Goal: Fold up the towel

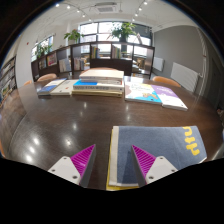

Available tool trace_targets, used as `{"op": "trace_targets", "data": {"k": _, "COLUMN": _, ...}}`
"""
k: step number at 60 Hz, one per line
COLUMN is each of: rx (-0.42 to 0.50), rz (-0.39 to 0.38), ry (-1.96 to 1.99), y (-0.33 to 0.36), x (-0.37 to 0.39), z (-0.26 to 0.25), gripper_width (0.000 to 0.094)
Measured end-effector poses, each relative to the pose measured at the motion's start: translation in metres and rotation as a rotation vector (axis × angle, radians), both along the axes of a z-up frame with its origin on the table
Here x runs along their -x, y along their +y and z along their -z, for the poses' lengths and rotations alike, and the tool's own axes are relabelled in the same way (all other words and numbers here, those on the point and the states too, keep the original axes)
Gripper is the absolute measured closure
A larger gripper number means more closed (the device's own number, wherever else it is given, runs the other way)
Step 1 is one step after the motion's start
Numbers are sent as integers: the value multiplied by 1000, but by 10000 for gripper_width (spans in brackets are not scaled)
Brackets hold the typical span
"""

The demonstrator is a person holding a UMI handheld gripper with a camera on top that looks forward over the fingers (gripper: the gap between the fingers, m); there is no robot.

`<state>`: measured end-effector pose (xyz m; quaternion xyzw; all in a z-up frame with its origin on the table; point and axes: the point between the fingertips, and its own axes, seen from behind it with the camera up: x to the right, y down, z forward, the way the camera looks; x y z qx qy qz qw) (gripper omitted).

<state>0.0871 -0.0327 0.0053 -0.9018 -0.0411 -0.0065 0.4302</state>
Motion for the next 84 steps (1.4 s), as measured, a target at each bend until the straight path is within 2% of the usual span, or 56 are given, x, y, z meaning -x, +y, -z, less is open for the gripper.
{"op": "trace_targets", "data": {"k": 4, "rx": 28, "rz": 18, "ry": -22, "y": 6, "x": -5, "z": 12, "gripper_width": 357}}
{"op": "trace_targets", "data": {"k": 9, "rx": 18, "rz": 47, "ry": -72, "y": 7, "x": -20, "z": 12, "gripper_width": 628}}
{"op": "trace_targets", "data": {"k": 14, "rx": 18, "rz": 57, "ry": -47, "y": 6, "x": -19, "z": 13, "gripper_width": 676}}
{"op": "trace_targets", "data": {"k": 18, "rx": 23, "rz": 83, "ry": -56, "y": 8, "x": -31, "z": 13, "gripper_width": 851}}
{"op": "trace_targets", "data": {"k": 32, "rx": 84, "rz": 27, "ry": 13, "y": 4, "x": -31, "z": 6, "gripper_width": 896}}
{"op": "trace_targets", "data": {"k": 37, "rx": 39, "rz": -16, "ry": -22, "y": 5, "x": -46, "z": -32, "gripper_width": 896}}
{"op": "trace_targets", "data": {"k": 48, "rx": -70, "rz": -1, "ry": -133, "y": 6, "x": -155, "z": -123, "gripper_width": 897}}
{"op": "trace_targets", "data": {"k": 54, "rx": -78, "rz": 25, "ry": -216, "y": 6, "x": -227, "z": -141, "gripper_width": 898}}
{"op": "trace_targets", "data": {"k": 58, "rx": -73, "rz": 37, "ry": -230, "y": 6, "x": -272, "z": -131, "gripper_width": 898}}
{"op": "trace_targets", "data": {"k": 63, "rx": -29, "rz": 29, "ry": -222, "y": 3, "x": -309, "z": -104, "gripper_width": 850}}
{"op": "trace_targets", "data": {"k": 65, "rx": -8, "rz": 24, "ry": -214, "y": 4, "x": -318, "z": -84, "gripper_width": 750}}
{"op": "trace_targets", "data": {"k": 69, "rx": 24, "rz": 11, "ry": -203, "y": -2, "x": -337, "z": -66, "gripper_width": 492}}
{"op": "trace_targets", "data": {"k": 71, "rx": 38, "rz": 7, "ry": -191, "y": -6, "x": -341, "z": -59, "gripper_width": 411}}
{"op": "trace_targets", "data": {"k": 74, "rx": 45, "rz": 12, "ry": -165, "y": -9, "x": -341, "z": -53, "gripper_width": 350}}
{"op": "trace_targets", "data": {"k": 80, "rx": 3, "rz": 36, "ry": -130, "y": -18, "x": -344, "z": -78, "gripper_width": 218}}
{"op": "trace_targets", "data": {"k": 84, "rx": -42, "rz": 50, "ry": -118, "y": -23, "x": -339, "z": -106, "gripper_width": 193}}
